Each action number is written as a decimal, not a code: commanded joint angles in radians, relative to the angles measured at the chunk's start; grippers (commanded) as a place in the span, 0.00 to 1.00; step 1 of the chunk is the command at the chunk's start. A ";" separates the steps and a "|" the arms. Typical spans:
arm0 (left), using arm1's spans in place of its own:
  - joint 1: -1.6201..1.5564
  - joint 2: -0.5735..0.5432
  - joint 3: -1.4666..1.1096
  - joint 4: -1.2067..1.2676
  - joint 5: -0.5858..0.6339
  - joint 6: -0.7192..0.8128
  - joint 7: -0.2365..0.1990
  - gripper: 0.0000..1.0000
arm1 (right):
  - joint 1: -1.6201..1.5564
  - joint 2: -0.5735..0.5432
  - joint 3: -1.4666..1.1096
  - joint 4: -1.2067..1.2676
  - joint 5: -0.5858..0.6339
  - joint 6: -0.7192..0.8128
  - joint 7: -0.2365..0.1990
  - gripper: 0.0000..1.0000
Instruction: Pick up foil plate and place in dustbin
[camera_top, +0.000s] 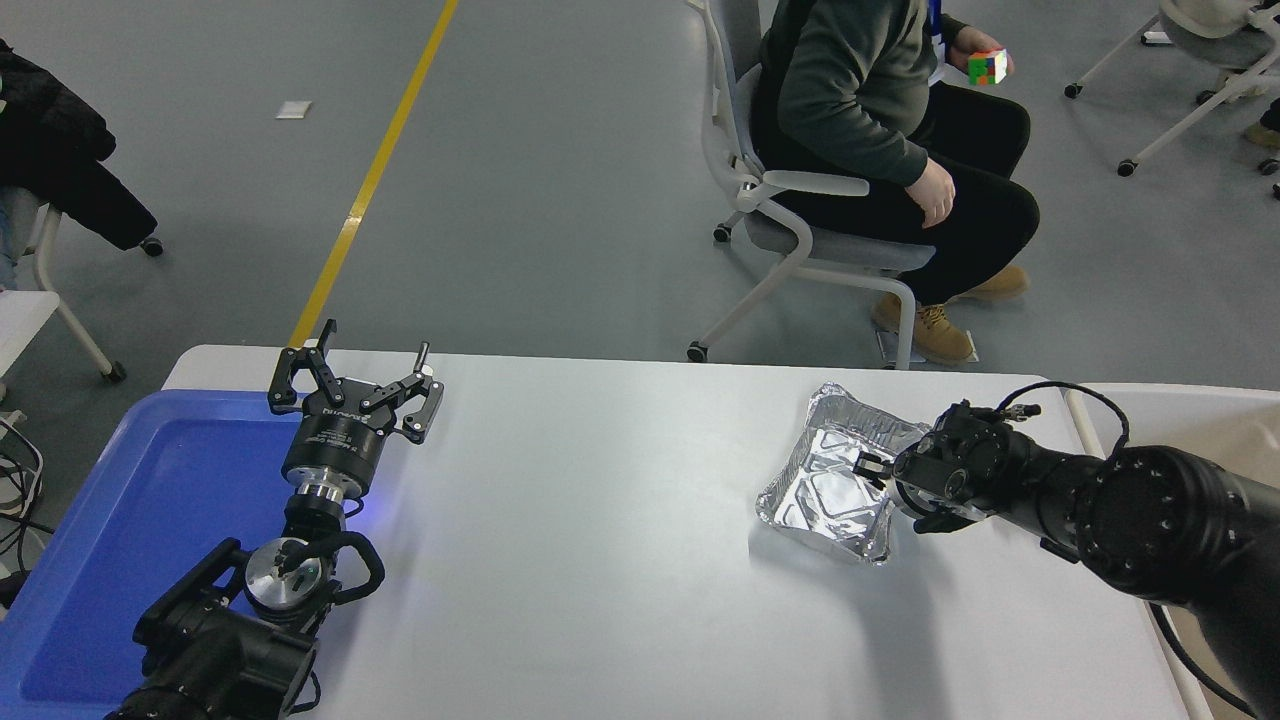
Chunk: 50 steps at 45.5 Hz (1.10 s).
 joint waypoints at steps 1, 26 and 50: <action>0.000 0.000 0.000 0.000 0.000 0.001 0.000 0.99 | 0.017 0.001 0.010 0.010 -0.002 0.013 0.014 0.00; 0.000 0.000 0.000 0.000 0.000 0.000 0.002 0.99 | 0.641 -0.373 0.010 0.604 -0.077 0.076 0.027 0.00; 0.000 0.000 0.000 0.000 0.000 0.001 0.000 0.99 | 1.255 -0.534 -0.249 0.955 -0.195 0.277 0.025 0.00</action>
